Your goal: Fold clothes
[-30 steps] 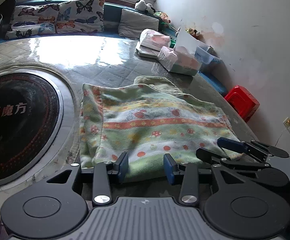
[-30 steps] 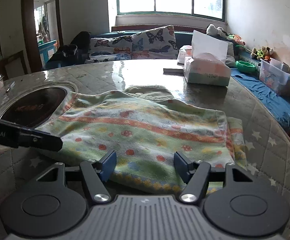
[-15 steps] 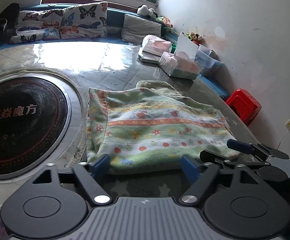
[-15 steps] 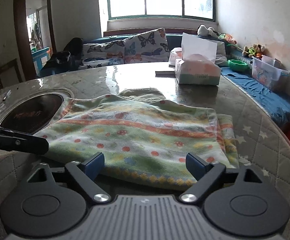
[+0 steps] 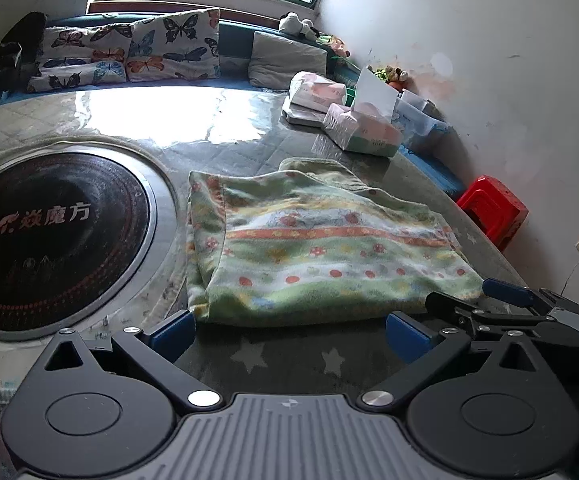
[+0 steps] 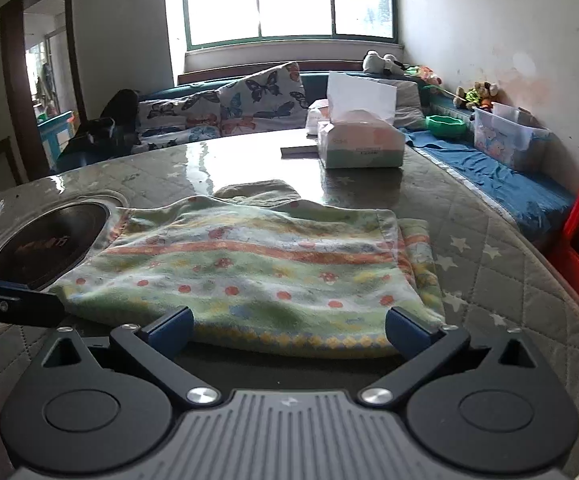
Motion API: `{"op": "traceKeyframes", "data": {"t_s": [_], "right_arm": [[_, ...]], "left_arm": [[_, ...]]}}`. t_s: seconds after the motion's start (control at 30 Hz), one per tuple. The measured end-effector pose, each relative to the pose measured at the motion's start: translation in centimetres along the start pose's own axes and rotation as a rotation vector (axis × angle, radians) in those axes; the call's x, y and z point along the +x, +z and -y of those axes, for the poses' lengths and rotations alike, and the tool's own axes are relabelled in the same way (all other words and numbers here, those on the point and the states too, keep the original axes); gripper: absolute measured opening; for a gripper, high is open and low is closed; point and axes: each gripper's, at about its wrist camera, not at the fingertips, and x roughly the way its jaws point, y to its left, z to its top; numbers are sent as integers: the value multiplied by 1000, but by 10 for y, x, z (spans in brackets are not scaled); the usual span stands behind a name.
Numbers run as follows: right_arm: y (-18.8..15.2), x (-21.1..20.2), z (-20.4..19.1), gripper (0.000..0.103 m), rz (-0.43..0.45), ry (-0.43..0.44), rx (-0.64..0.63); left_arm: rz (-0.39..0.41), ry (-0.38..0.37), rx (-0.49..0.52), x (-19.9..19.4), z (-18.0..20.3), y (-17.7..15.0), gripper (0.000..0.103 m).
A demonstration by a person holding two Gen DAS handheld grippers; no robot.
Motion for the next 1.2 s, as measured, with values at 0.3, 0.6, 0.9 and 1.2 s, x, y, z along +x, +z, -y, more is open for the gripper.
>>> {"op": "traceKeyframes", "data": {"t_s": [0.3,0.6,0.9,1.2], "right_arm": [[-5,-6,0,103,-3,-24,31],[-10,-11,-3,103,3,-28,44],[-14,-15,-3,103,7,-24,63],[-18,-21,-4,103,15,-20,69]], "left_arm": [[14,12,1,-7,0,-3,103],[9,0,-1,-10,2,-6,103],[-15,30,11,-10,5,-11,103],[-30,24,42,-11,14,-18,103]]}}
